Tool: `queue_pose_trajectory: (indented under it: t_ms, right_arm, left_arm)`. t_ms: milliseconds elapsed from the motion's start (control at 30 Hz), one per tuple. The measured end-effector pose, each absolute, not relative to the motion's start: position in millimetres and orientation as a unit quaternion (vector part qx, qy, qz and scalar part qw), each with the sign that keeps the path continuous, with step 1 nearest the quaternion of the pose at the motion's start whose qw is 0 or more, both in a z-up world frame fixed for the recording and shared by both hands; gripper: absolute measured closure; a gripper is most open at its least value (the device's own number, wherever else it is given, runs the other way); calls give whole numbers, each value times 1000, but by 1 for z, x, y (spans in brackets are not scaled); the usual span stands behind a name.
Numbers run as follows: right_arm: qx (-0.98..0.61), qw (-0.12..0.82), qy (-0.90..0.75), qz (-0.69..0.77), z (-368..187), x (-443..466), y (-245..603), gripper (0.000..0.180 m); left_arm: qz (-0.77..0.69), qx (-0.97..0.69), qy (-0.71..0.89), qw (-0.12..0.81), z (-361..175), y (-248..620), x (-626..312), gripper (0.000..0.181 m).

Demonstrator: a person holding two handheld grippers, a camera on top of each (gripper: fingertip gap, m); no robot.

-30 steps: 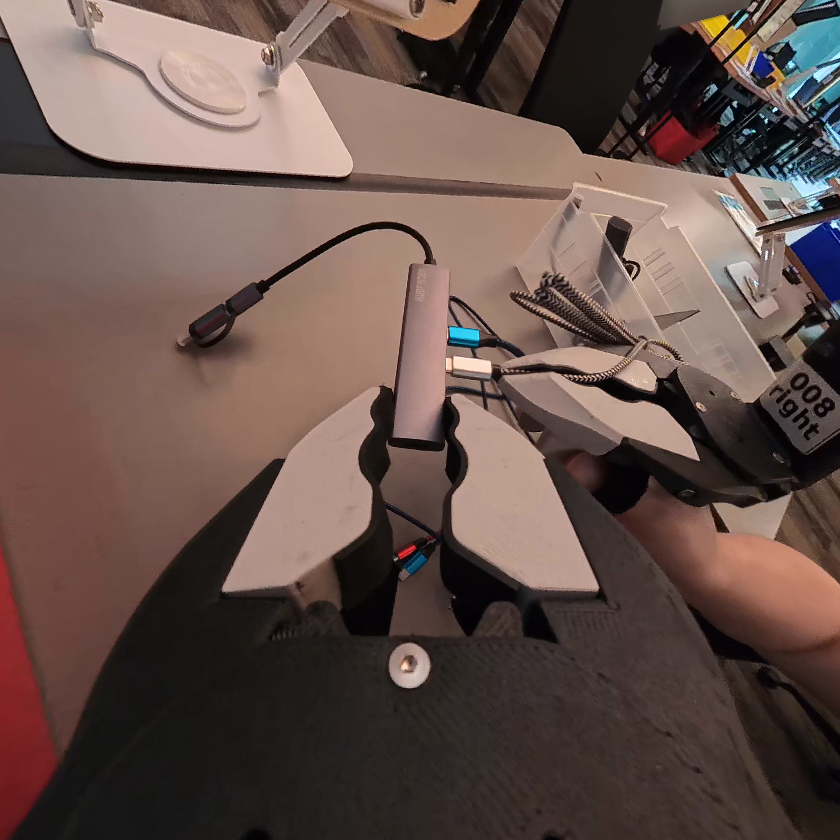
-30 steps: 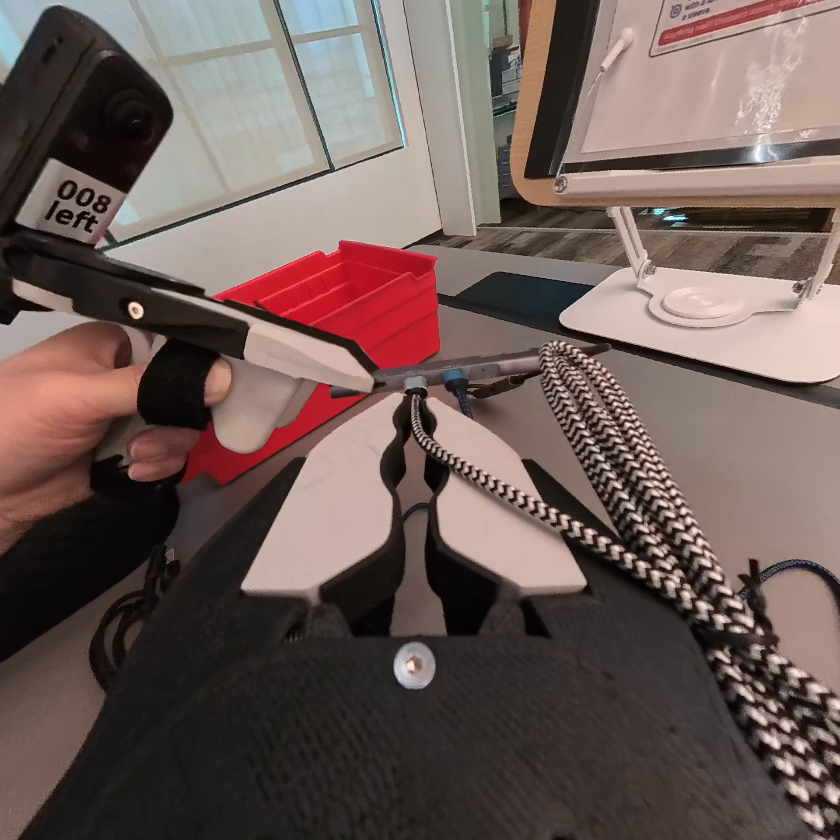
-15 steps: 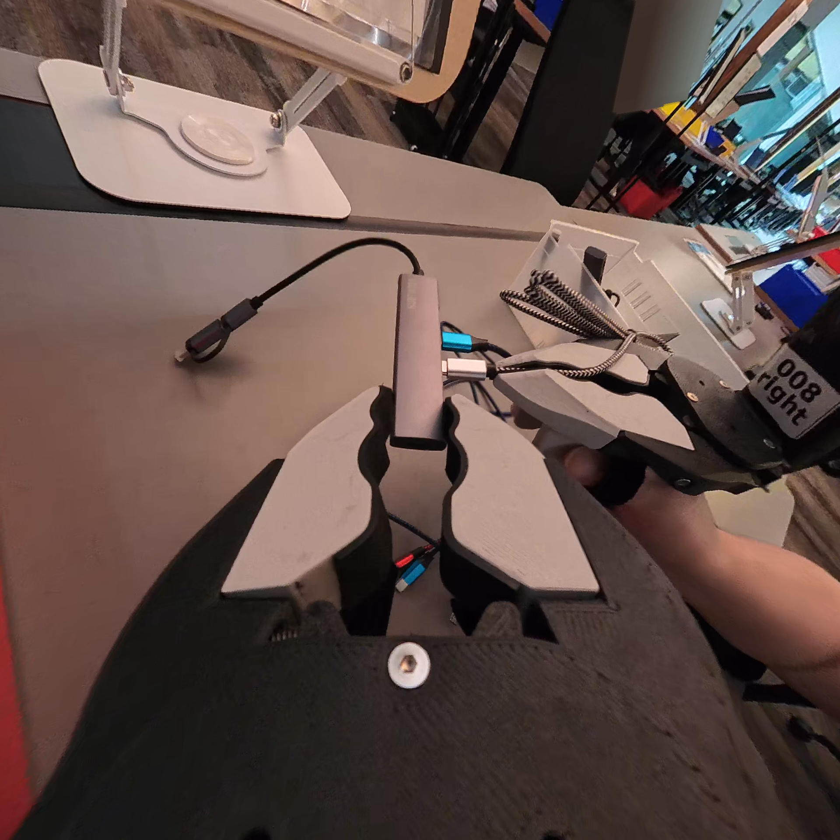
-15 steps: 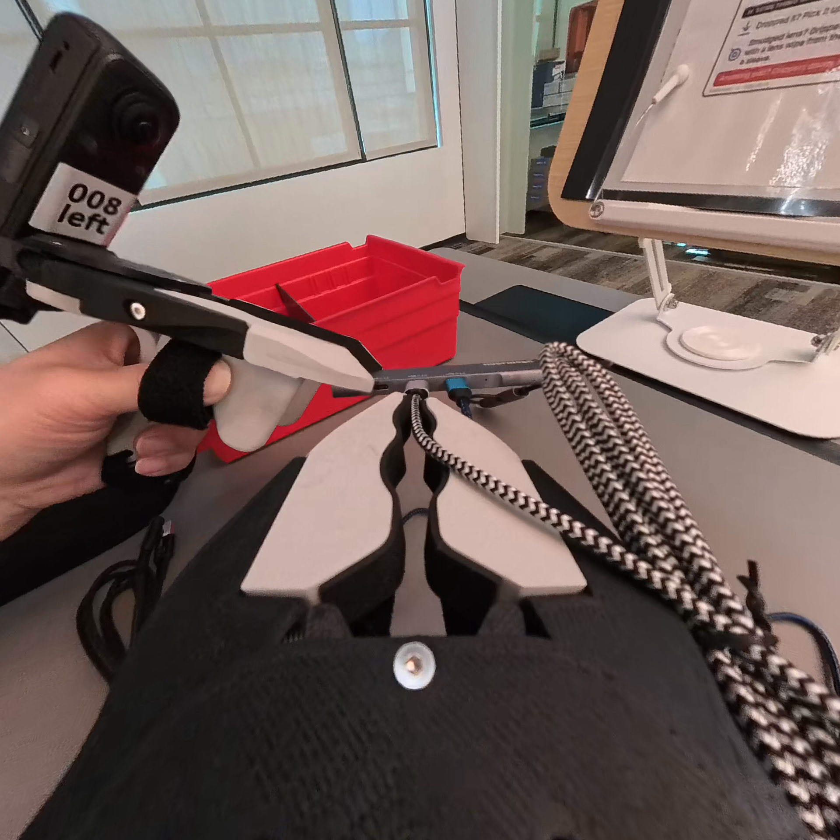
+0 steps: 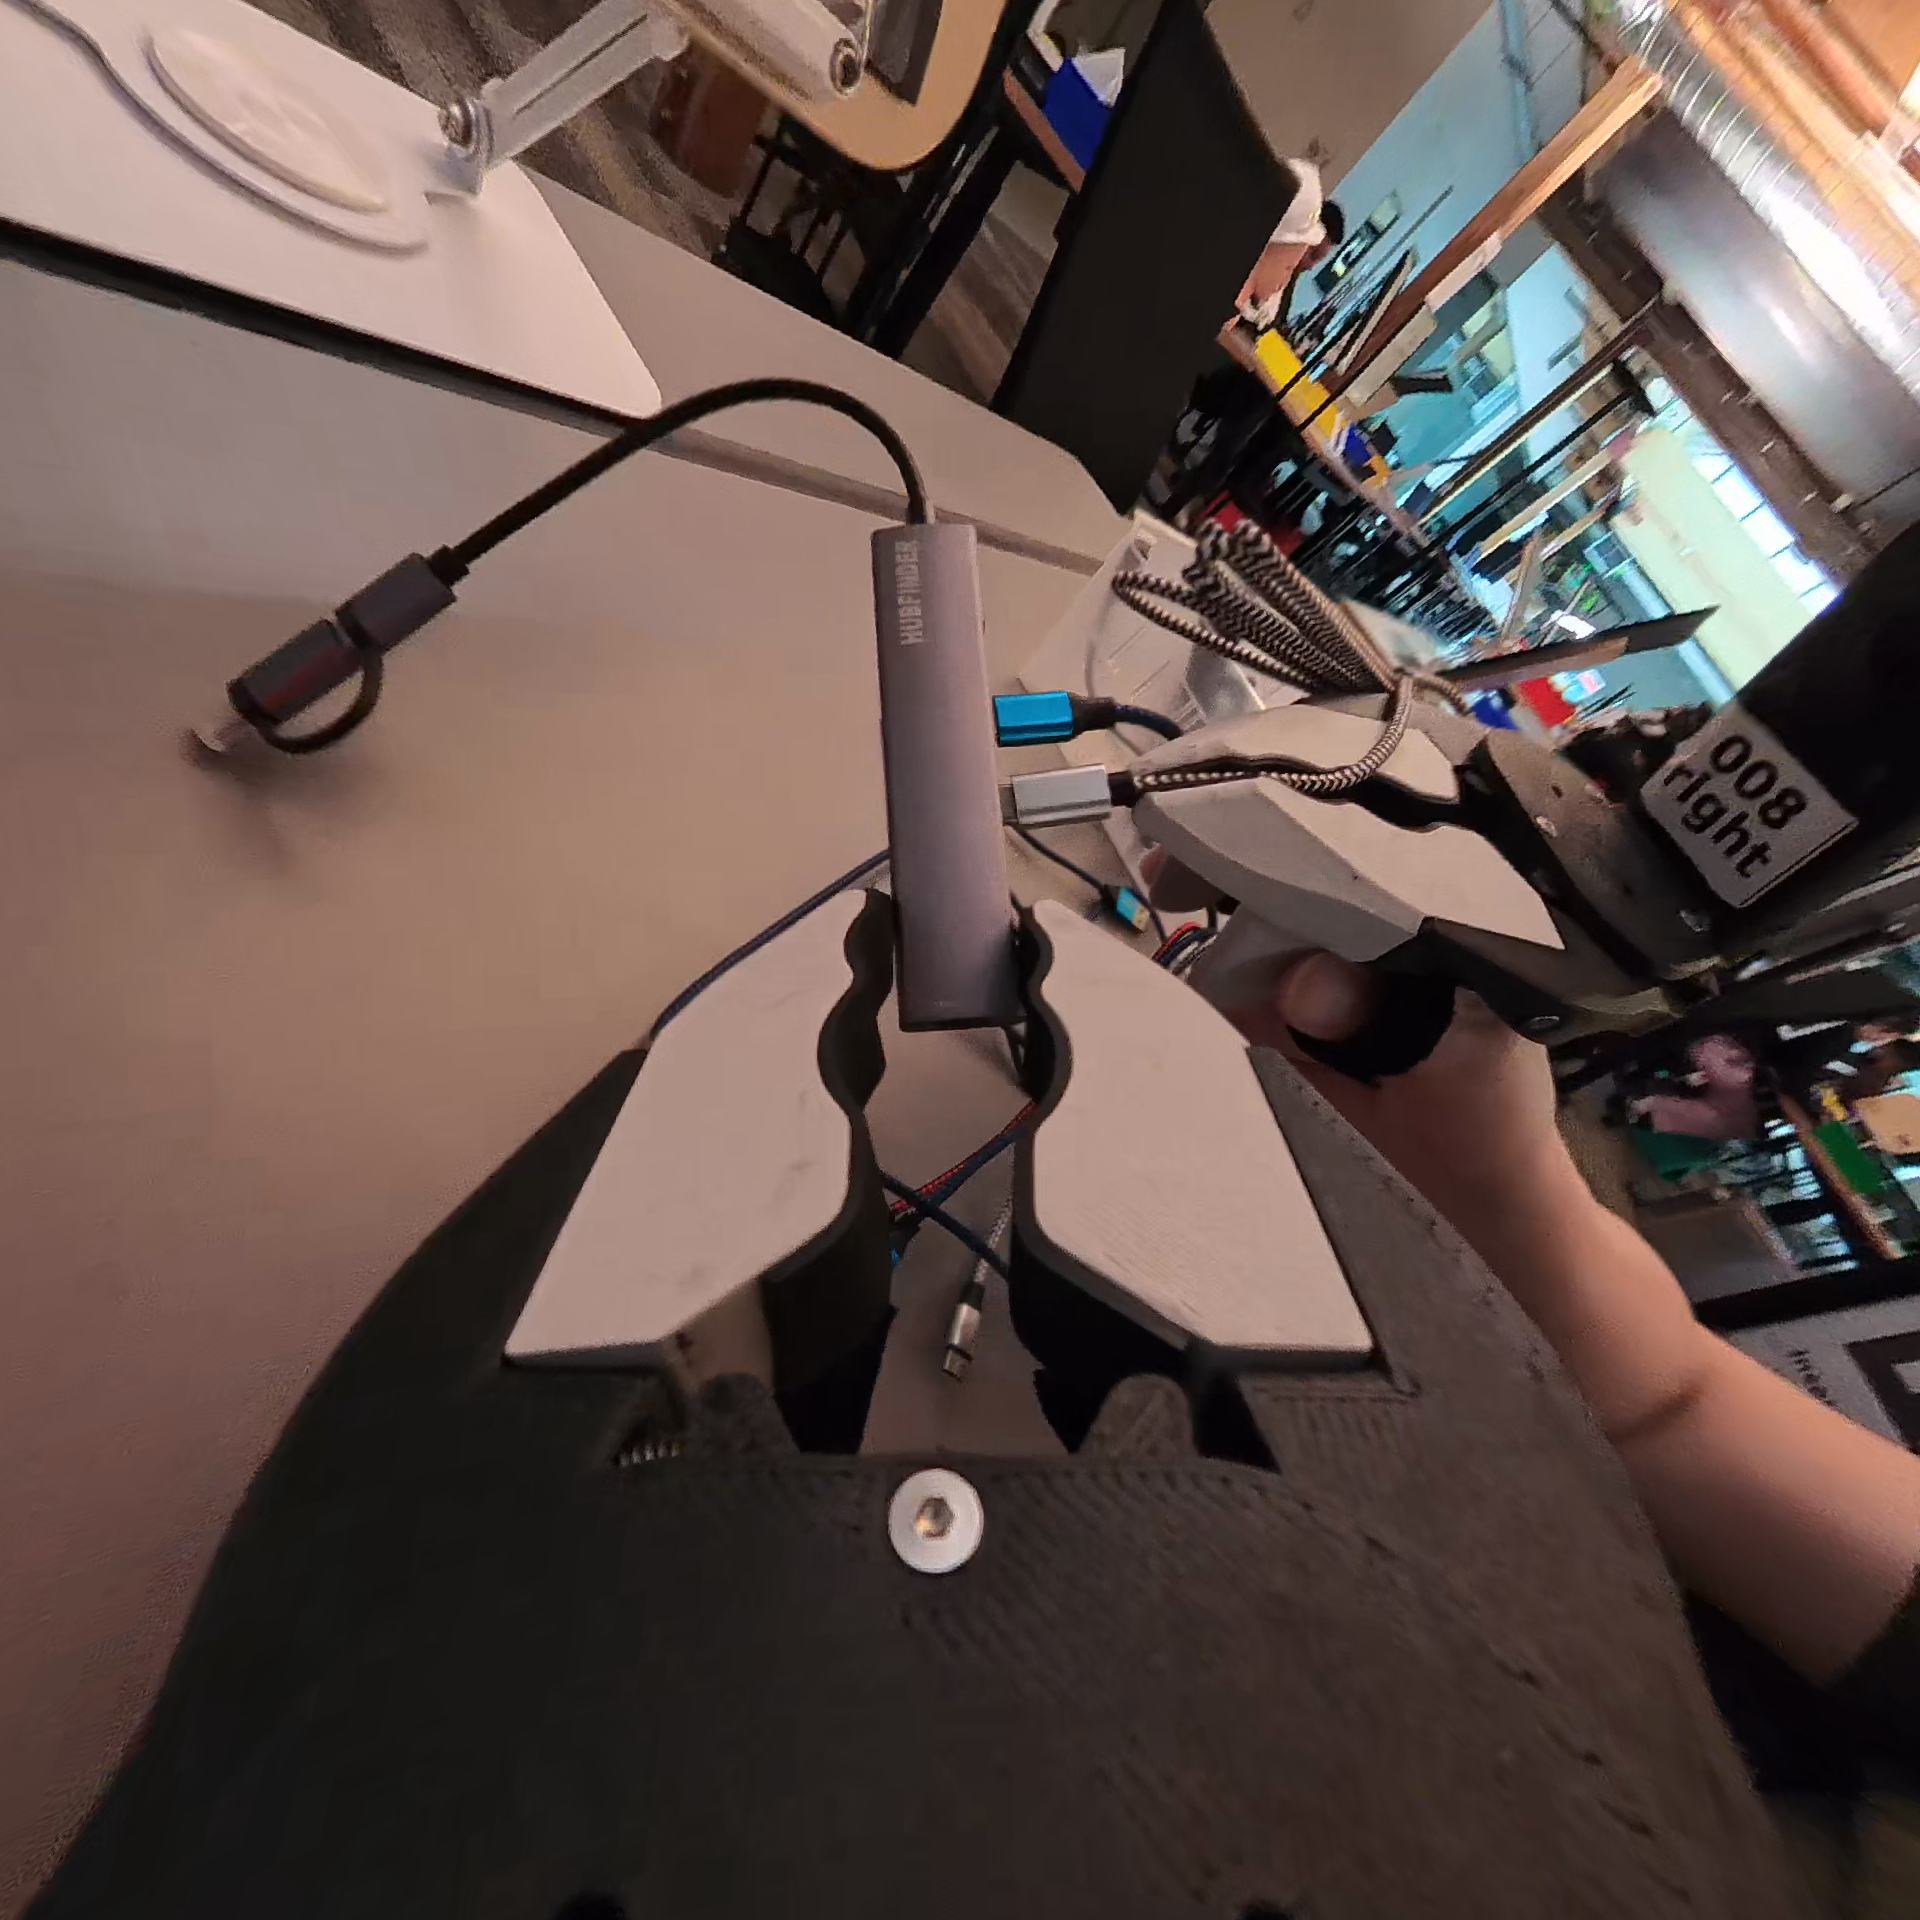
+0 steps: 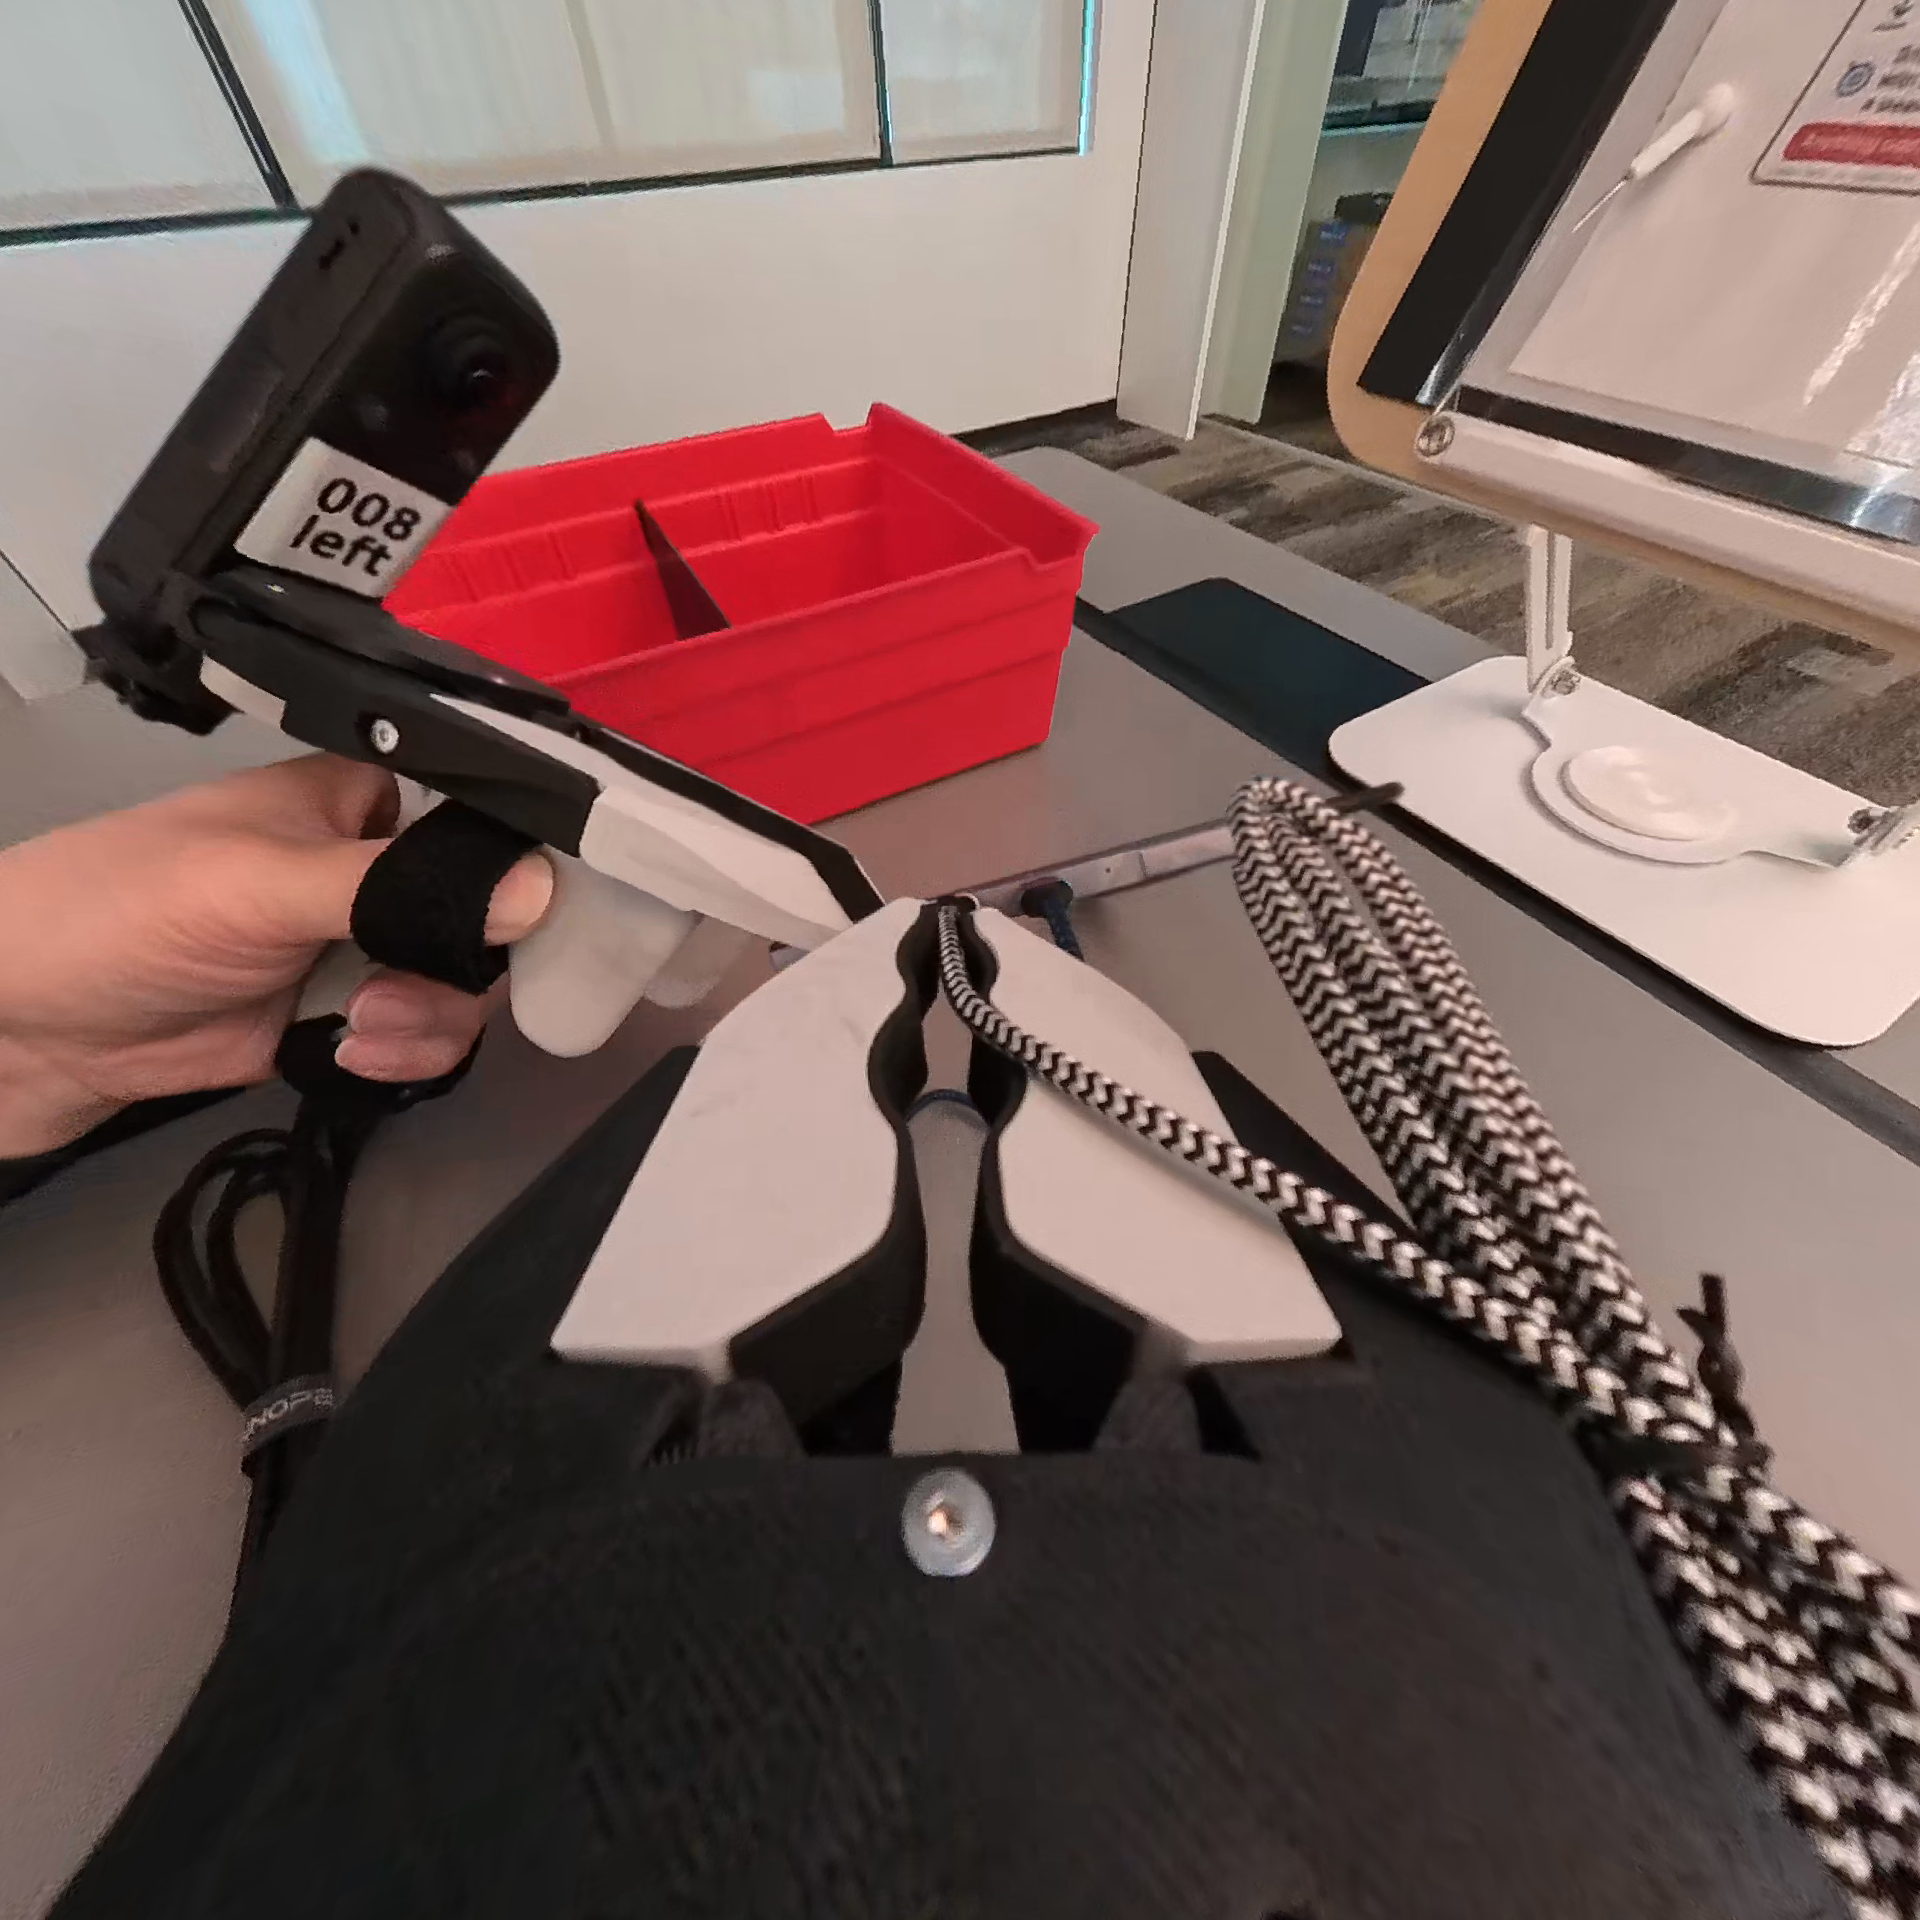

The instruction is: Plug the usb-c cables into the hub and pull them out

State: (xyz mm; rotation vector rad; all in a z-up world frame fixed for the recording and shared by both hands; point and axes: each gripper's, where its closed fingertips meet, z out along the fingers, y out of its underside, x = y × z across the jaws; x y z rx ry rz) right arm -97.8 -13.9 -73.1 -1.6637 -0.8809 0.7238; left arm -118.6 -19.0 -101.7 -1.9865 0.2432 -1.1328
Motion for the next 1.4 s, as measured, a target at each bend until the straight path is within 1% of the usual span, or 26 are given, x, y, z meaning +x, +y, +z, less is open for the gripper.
queue_pose_trajectory:
  t_ms: [333,500,733,1400]
  right_arm:
    - [-710,510,-375,309,-86,-98,-11,177]
    - [-703,509,-390,308,-84,-101,-15,177]
    - [-688,521,-406,302,-79,-102,-18,177]
    - [-668,526,-416,321,-76,-105,-22,177]
  left_arm:
    - [-465,-791,91,386,-117,-20,-116,158]
    - [-481,-774,74,405,-110,-21,-122,159]
    - [-432,-774,89,454,-101,-22,-126,159]
    - [-428,-763,75,479,-94,-26,-132,159]
